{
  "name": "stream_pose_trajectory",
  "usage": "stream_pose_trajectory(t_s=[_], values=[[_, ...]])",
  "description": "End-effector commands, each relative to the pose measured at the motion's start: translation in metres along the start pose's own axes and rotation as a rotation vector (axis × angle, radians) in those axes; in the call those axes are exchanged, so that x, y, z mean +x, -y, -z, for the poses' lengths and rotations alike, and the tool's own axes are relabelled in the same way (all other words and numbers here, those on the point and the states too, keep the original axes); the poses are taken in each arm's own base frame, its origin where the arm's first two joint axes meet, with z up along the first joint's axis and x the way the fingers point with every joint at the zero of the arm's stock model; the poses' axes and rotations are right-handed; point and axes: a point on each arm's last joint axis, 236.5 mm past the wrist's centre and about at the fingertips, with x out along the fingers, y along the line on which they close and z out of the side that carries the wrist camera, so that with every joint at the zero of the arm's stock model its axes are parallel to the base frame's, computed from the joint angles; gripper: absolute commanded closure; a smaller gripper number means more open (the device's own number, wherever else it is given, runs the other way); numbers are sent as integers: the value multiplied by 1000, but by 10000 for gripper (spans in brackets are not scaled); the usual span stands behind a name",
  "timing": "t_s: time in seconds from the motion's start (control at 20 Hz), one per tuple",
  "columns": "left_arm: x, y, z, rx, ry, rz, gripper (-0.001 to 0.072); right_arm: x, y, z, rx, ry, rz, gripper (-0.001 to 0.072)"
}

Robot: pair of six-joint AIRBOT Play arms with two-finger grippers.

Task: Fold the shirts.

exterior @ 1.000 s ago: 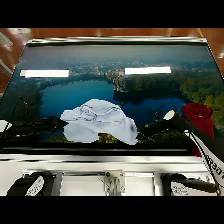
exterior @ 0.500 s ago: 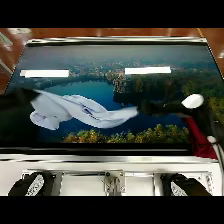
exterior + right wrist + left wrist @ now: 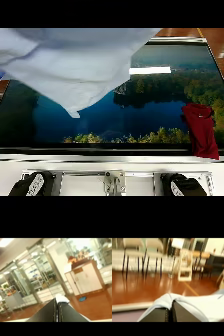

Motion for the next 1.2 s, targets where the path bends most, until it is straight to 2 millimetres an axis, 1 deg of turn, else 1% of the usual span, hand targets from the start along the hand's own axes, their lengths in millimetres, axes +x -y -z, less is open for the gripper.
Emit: stream_pose_trajectory(t_s=[0.0, 0.05, 0.1, 0.2, 0.3, 0.35, 0.4, 0.5, 0.6, 0.65, 0.7, 0.75, 0.8, 0.9, 0.95, 1.05, 1.15], values=[[-40, 55, -54, 66, 190, 40, 669, -20, -22, -33, -123, 42, 2, 655], [-47, 59, -57, 83, 208, 30, 669, -23, -23, -35, -160, 34, 15, 655], [-50, 57, -56, 101, 204, 4, 669, -27, -23, -39, -208, 28, 35, 654], [-50, 41, -41, 135, 138, -71, 669, -41, -21, -48, -298, 14, 86, 655], [-47, 27, -12, 138, 11, -114, 669, -62, -15, -52, -349, -16, 163, 655], [-45, 21, 5, 128, -60, -121, 669, -74, -11, -51, -353, -39, 199, 654], [-44, 18, 22, 115, -124, -121, 669, -85, -7, -46, -350, -72, 229, 655], [-45, 12, 59, 81, -273, -115, 669, -106, 3, -27, -313, -172, 287, 655], [-54, 6, 101, 35, -450, -112, 669, -123, 20, 5, -247, -315, 363, 655], [-58, 1, 118, 15, -521, -118, 669, -130, 33, 28, -215, -418, 410, 655], [-61, -6, 132, -9, -577, -130, 669, -135, 46, 49, -198, -515, 452, 655], [-60, -14, 142, -31, -609, -142, 669, -138, 62, 73, -181, -612, 493, 655], [-58, -23, 150, -55, -632, -155, 669, -137, 76, 94, -161, -685, 522, 655], [-51, -51, 173, -115, -682, -209, 669, -121, 110, 138, -125, -790, 569, 655], [-45, -69, 187, -138, -704, -236, 669, -107, 130, 160, -117, -814, 585, 655], [-28, -99, 223, -240, -754, -249, 669, -71, 172, 199, -110, -821, 603, 654], [-3, -124, 264, -361, -783, -230, 669, -34, 212, 237, -80, -816, 627, 654]])
